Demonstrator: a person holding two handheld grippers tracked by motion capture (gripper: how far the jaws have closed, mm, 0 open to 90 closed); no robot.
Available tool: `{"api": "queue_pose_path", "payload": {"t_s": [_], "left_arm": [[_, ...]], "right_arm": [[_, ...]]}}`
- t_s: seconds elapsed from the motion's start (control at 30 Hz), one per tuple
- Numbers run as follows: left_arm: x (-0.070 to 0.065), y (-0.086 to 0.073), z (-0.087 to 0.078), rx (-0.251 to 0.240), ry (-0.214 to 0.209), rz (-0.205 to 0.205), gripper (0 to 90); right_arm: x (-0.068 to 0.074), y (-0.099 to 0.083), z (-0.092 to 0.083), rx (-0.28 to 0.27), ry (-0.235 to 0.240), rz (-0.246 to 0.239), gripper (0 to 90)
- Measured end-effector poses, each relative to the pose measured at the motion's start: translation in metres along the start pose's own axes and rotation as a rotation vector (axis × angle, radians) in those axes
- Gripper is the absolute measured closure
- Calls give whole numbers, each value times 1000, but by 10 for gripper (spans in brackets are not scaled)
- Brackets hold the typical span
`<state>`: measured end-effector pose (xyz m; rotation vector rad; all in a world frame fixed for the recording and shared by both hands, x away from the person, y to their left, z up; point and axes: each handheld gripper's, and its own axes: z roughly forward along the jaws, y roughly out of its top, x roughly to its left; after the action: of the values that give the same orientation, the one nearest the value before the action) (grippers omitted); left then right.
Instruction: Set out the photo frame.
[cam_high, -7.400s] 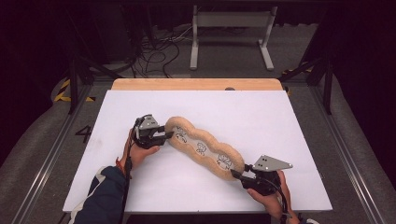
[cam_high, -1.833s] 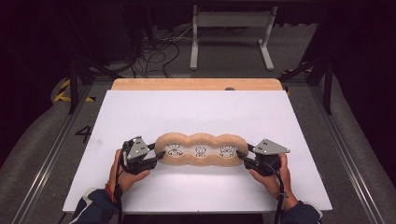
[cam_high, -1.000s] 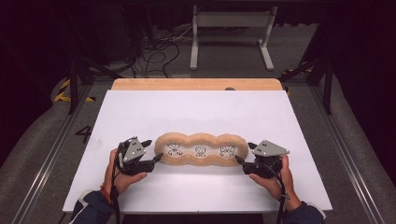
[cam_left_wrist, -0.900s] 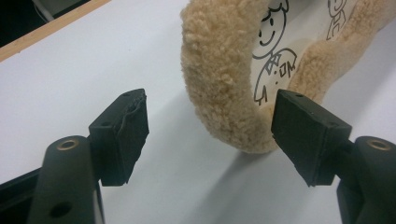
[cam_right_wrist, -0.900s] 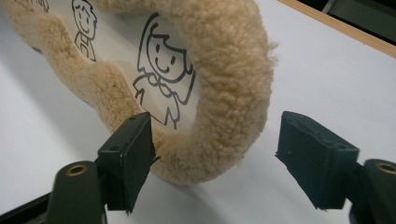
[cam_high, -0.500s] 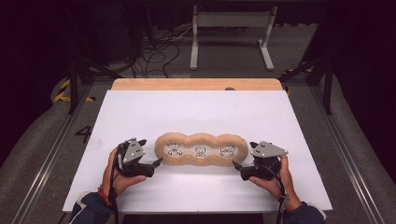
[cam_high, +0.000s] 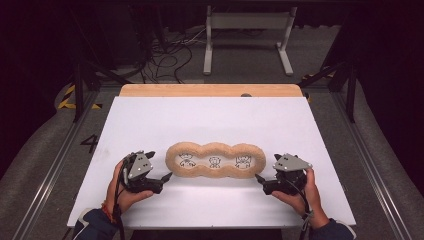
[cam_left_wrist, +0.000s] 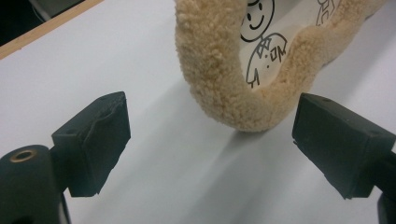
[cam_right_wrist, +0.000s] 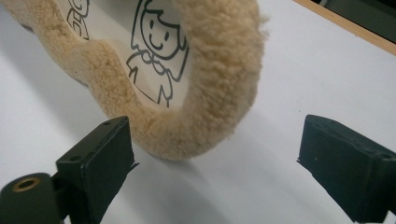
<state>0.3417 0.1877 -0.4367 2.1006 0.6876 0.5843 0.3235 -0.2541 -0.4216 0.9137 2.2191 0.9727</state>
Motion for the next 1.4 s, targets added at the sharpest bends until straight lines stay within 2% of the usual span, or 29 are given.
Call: {"api": "queue_pose_path", "payload": {"t_s": [0.2,0.3,0.47,0.83,0.93,1.13,1.23,1.4], "left_arm": [[2,-5,-9,-2,0,3,102],[4,-8,-12,3,5,4,98],[8,-14,-18,4,14,-12,97],[11,-25,-25,24,17,-21,100],[15,-29,-28,21,10,-54,100],[17,-36,-30,33,7,-47,99],[18,-40,-35,19,6,-57,101],[22,-52,-45,-13,4,-104,102]], "right_arm": [[-6,-6,-9,-10,-20,16,98],[-13,-10,-15,-20,-48,26,99],[-21,-17,-23,-25,-71,54,100],[-30,-37,-35,-21,-111,93,122],[-32,-42,-35,-12,-111,100,121],[-32,-52,-41,-14,-120,117,113],[-31,-57,-45,-28,-125,115,113],[-31,-67,-45,-44,-123,157,115]]}}
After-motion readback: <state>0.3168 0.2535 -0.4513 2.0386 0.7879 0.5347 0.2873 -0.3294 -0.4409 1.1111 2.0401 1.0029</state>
